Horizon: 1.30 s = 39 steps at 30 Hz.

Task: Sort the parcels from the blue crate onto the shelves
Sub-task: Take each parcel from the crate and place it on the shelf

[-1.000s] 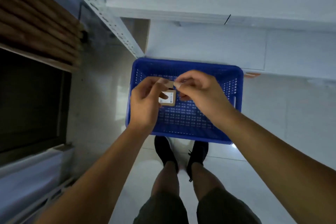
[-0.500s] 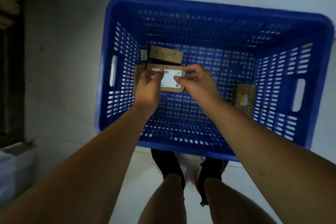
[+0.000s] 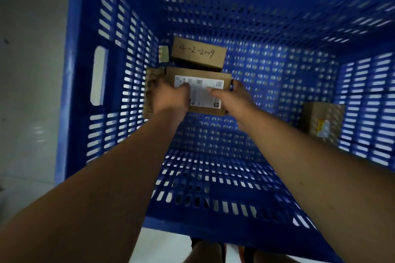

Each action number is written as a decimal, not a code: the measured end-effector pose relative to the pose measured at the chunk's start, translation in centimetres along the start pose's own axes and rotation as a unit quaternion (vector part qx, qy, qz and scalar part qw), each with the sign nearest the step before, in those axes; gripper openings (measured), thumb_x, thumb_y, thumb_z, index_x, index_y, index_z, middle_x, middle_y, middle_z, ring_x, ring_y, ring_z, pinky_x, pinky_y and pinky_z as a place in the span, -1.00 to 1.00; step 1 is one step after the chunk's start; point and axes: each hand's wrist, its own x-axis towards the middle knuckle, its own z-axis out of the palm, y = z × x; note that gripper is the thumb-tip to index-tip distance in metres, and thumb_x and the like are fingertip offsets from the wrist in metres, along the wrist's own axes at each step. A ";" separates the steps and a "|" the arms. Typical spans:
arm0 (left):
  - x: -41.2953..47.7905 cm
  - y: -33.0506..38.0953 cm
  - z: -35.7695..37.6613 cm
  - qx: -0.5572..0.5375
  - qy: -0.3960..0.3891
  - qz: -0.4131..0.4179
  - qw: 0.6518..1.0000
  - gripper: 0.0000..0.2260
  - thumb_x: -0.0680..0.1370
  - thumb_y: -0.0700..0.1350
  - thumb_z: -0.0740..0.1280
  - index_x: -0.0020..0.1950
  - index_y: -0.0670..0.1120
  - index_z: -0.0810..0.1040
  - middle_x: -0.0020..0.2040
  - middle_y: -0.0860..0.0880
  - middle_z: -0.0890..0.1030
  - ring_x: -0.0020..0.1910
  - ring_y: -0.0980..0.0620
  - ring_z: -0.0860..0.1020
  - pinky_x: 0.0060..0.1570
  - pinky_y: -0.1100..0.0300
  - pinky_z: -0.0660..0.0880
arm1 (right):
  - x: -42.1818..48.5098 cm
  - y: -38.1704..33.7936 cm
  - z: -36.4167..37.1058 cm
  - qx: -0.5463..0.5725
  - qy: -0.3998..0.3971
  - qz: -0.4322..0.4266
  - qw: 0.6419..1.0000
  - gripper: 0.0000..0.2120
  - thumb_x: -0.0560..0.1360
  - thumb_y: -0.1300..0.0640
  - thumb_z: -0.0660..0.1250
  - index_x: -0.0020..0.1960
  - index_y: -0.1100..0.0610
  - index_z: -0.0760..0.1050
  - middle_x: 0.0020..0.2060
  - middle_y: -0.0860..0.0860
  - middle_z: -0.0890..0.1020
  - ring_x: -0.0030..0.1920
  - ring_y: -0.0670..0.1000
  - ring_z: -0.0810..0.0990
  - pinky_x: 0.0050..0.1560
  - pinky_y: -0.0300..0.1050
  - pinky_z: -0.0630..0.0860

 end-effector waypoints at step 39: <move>-59.2 28.1 -51.7 -0.343 0.034 0.287 0.894 -0.43 0.38 0.32 0.50 0.32 0.16 0.52 0.33 -0.05 0.55 0.25 -0.02 0.64 0.32 -0.13 0.57 | -75.0 -34.1 -22.3 0.105 0.110 -0.397 0.905 -0.22 0.34 -0.55 0.42 0.48 -0.33 0.35 0.45 -0.18 0.49 0.41 -0.12 0.55 0.36 0.02 0.60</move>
